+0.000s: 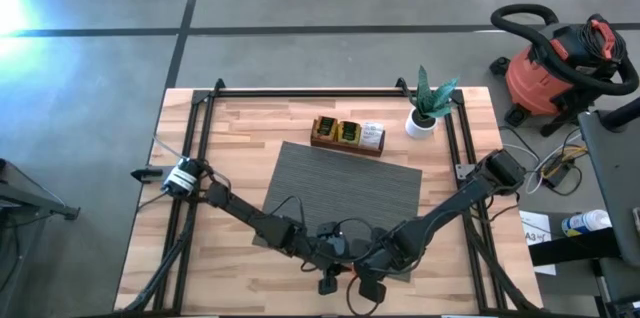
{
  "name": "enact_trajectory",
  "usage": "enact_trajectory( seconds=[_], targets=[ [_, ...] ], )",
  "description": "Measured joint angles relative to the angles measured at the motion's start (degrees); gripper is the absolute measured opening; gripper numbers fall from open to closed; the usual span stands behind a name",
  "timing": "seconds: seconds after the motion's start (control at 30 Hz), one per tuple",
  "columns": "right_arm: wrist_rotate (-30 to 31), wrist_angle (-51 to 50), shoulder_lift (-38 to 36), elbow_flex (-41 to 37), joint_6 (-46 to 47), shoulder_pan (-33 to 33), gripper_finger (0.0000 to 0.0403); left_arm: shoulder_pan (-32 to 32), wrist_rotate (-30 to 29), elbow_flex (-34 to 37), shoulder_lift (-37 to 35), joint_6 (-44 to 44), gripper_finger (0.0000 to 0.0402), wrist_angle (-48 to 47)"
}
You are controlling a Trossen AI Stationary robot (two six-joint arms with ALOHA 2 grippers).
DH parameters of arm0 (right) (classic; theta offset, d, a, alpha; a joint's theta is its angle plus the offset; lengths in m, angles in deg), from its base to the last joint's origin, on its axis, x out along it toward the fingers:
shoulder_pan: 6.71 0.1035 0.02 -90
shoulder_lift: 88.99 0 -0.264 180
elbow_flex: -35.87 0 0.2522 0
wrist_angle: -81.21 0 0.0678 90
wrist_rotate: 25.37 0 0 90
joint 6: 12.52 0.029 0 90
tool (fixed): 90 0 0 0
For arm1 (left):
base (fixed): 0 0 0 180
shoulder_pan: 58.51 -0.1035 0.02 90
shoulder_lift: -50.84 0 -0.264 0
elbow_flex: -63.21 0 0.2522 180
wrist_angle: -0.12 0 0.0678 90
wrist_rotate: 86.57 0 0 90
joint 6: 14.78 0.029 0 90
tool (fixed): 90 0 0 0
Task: Pick & Place Tea
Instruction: Put the white orange tea bag into the right section of the wooden organizer
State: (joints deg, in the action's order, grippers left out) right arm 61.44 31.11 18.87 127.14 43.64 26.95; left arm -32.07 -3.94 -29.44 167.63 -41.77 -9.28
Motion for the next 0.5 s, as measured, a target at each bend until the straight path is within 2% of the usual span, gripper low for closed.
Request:
enact_trajectory(
  seconds=[0.27,0.5],
  targets=[
    [0.0,-0.2,0.0,0.0,-2.0,-1.3,0.0008,-0.2,2.4,0.1,0.0,0.4,0.0094,-0.1],
    [-0.1,0.0,-0.1,-0.1,-0.4,-1.5,0.0008,-0.2,3.0,0.2,0.0,0.4,0.0013,-0.3]
  ],
)
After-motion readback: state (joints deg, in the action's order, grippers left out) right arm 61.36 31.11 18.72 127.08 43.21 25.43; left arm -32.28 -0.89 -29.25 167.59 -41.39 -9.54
